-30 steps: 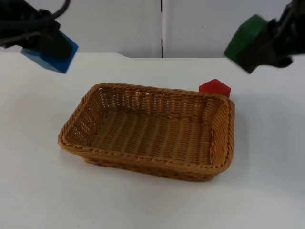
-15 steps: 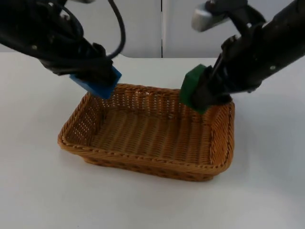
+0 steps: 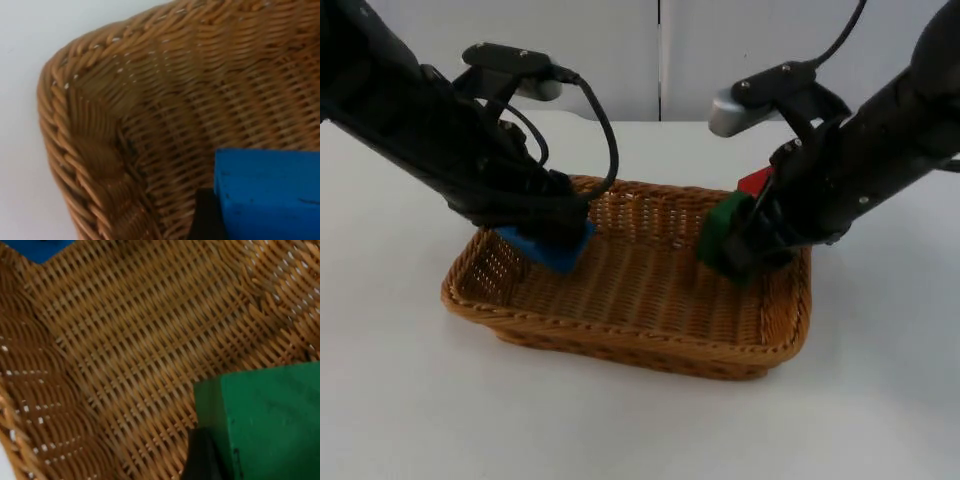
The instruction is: Pick up one cube with each hand and place exactly two cubes into the same basket, leaving the remaining cube outside.
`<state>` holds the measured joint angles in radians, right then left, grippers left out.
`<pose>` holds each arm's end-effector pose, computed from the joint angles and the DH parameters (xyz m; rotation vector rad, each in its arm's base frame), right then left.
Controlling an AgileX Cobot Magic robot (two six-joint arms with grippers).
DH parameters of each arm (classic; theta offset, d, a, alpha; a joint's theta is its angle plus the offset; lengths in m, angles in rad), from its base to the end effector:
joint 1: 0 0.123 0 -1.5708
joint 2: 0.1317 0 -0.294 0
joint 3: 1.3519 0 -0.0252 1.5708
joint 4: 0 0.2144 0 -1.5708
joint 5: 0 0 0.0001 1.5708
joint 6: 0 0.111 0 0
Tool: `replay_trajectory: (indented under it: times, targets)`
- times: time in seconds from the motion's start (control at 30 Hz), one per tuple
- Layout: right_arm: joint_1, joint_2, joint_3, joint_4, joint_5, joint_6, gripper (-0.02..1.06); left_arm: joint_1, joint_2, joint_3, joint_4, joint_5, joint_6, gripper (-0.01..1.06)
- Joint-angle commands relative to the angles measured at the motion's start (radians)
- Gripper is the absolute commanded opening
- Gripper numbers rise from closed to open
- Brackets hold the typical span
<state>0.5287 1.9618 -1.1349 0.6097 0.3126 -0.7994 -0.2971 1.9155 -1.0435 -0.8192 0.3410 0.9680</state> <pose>0.3193 0.2092 0.1599 -0.9987 2.3830 0.3458 0.3366 -0.1315 0.1587 0.6968 2.4922 -0.3634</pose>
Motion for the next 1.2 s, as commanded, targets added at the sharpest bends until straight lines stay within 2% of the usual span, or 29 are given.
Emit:
replay_trajectory:
  times: [0.0, 0.23, 0.53, 0.67, 0.77, 0.8, 0.83, 0.93, 0.97, 1.07, 1.17]
  targets:
    - [0.011, 0.007, -0.009, 0.008, -0.022, 0.004, 0.0, -0.006, 0.009, 0.002, -0.034, -0.017, 0.009, 0.0]
    - [0.041, 0.059, -0.009, 0.024, -0.082, 0.004, 0.0, -0.006, 0.045, 0.002, -0.045, -0.017, 0.03, 0.0]
    - [0.041, 0.082, -0.009, 0.028, -0.086, 0.004, 0.0, -0.006, 0.054, 0.002, -0.045, -0.015, 0.045, 0.0]
    - [0.041, 0.082, -0.009, 0.028, -0.081, 0.004, 0.01, -0.006, 0.054, 0.002, -0.045, -0.015, 0.045, 0.09]
    - [0.041, 0.082, -0.009, 0.028, -0.079, 0.004, 0.12, -0.006, 0.054, 0.002, -0.047, -0.013, 0.045, 0.27]
    - [0.041, 0.082, -0.009, 0.028, -0.077, 0.004, 0.19, -0.006, 0.054, 0.002, -0.05, -0.013, 0.045, 0.34]
    - [0.041, 0.082, -0.009, 0.028, -0.077, 0.004, 0.19, -0.006, 0.054, 0.002, -0.05, -0.013, 0.045, 0.34]
    - [0.041, 0.082, -0.009, 0.028, -0.076, 0.003, 0.37, -0.006, 0.054, 0.002, -0.054, -0.013, 0.045, 0.52]
    - [0.041, 0.082, -0.009, 0.028, -0.076, 0.003, 0.37, -0.006, 0.054, 0.002, -0.054, -0.013, 0.045, 0.52]
    - [0.041, 0.082, -0.009, 0.028, -0.076, 0.003, 0.54, -0.006, 0.054, 0.002, -0.054, -0.007, 0.045, 0.64]
    - [0.041, 0.082, -0.009, 0.028, -0.076, 0.003, 0.65, -0.006, 0.054, 0.002, -0.054, -0.007, 0.045, 0.69]
